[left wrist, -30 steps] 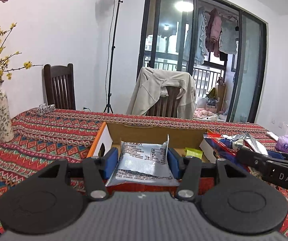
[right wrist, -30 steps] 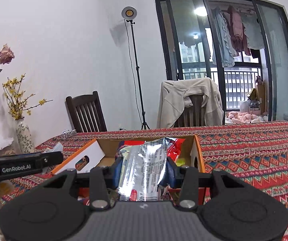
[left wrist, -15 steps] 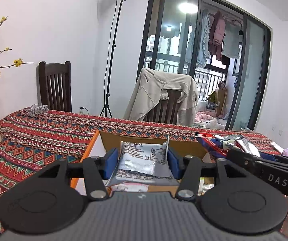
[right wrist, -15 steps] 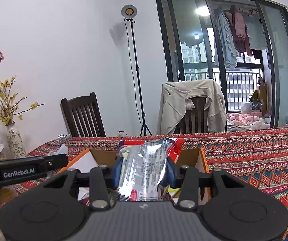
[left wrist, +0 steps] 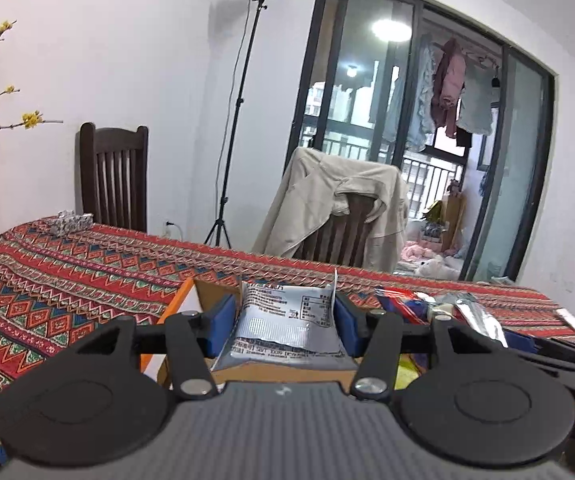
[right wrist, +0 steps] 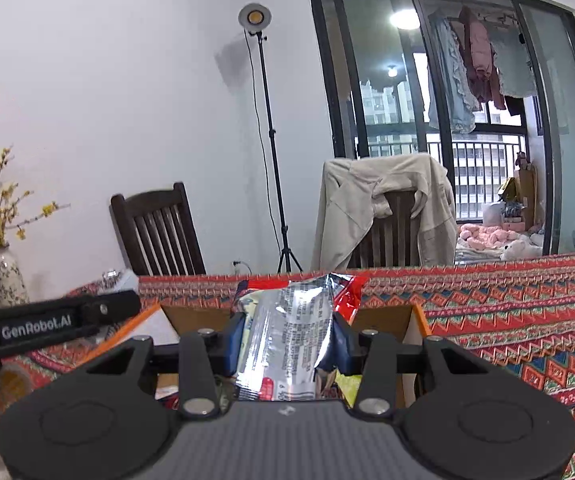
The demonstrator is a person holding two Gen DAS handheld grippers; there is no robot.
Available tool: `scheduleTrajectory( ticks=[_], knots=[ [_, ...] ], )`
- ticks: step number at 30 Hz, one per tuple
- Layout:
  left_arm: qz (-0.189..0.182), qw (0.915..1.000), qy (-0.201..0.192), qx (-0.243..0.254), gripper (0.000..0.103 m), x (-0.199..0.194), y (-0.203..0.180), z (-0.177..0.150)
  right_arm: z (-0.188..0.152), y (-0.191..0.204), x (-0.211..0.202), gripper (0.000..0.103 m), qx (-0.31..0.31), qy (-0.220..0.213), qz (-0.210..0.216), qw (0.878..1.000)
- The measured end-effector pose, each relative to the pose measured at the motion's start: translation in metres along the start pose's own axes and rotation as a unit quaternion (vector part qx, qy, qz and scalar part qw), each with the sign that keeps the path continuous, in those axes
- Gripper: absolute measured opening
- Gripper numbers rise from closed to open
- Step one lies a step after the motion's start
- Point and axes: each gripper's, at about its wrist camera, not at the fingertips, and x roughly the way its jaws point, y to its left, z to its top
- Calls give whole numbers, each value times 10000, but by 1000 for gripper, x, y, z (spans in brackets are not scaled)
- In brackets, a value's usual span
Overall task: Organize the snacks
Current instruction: 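Open both tools to drop the packets into the box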
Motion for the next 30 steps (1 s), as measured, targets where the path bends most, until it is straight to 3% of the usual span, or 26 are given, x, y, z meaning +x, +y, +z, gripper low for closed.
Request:
scheduleTrajectory(
  ticks=[10, 12, 13, 15, 17, 30],
  knots=[
    [47, 9998, 154, 118, 56, 10, 8, -12, -8, -5, 6, 43, -79, 133, -109, 9998],
    [-17, 9997, 190, 131, 71, 12, 8, -15, -9, -7, 6, 46, -36, 143, -141, 9998],
    [-12, 9997, 213, 120, 76, 12, 9, -16, -10, -8, 7, 51, -8, 167, -193, 9997],
    [-16, 9997, 198, 122, 93, 11, 9, -17, -12, -14, 6, 91, 100, 188, -292, 9993],
    [31, 9999, 133, 105, 103, 8, 10, -18, -12, -21, 4, 103, 247, 177, -345, 9989],
    [192, 9989, 429, -67, 103, 9, 14, -17, -17, -26, -1, 103, 333, 284, -445, 9980]
  ],
)
